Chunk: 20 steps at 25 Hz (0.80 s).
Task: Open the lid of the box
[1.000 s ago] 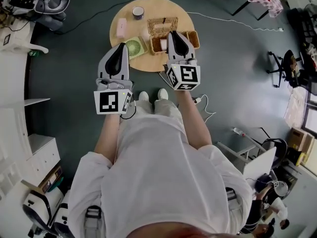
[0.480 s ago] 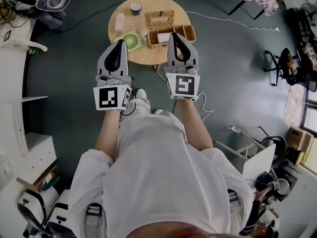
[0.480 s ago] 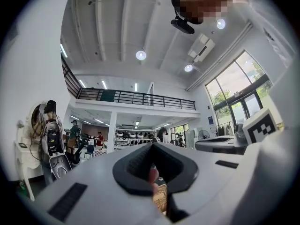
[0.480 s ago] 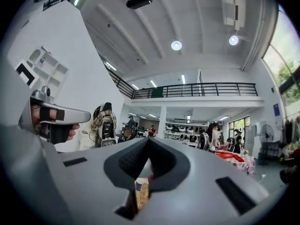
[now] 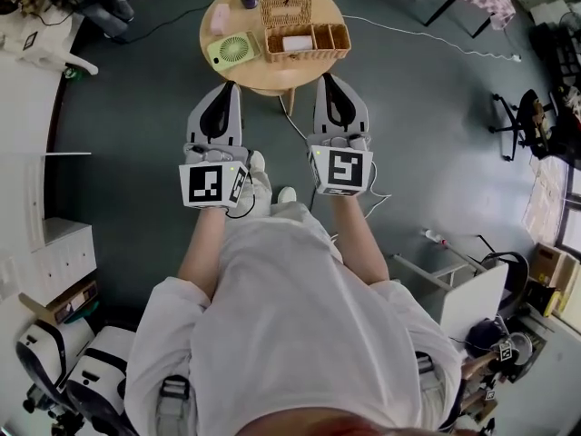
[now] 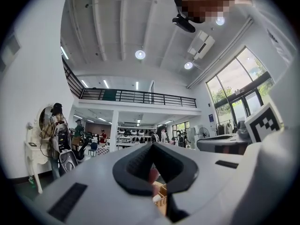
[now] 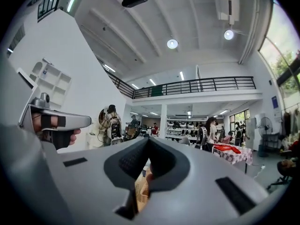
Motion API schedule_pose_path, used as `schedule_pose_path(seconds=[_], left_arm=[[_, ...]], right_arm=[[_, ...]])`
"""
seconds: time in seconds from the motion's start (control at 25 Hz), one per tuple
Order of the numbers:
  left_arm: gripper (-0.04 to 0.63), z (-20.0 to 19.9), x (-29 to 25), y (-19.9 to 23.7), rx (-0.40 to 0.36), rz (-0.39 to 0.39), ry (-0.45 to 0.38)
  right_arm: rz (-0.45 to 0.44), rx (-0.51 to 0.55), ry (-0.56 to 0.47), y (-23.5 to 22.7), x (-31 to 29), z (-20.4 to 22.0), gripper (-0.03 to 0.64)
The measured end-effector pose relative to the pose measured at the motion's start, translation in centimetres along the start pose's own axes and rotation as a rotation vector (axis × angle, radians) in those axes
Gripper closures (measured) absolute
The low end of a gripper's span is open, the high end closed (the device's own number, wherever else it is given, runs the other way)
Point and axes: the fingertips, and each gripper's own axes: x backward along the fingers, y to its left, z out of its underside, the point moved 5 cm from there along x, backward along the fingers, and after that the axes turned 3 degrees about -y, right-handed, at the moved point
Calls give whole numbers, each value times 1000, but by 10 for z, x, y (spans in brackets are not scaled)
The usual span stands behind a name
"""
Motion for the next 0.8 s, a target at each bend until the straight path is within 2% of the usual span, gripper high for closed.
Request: schedule_pose_path(seconds=[0.36,0.52,0.8], left_arm=[[599,-14,40,-19,1,51,-1],[598,-19,44,-11,-11,74,-21],[598,-25,48,19,31,90,-16]], right_arm=[[-28,-35,-11,18,39,-11,620],[-32,-34,-20,31,38,-12,620],[-28,-33,-37,53,27,-31,620]])
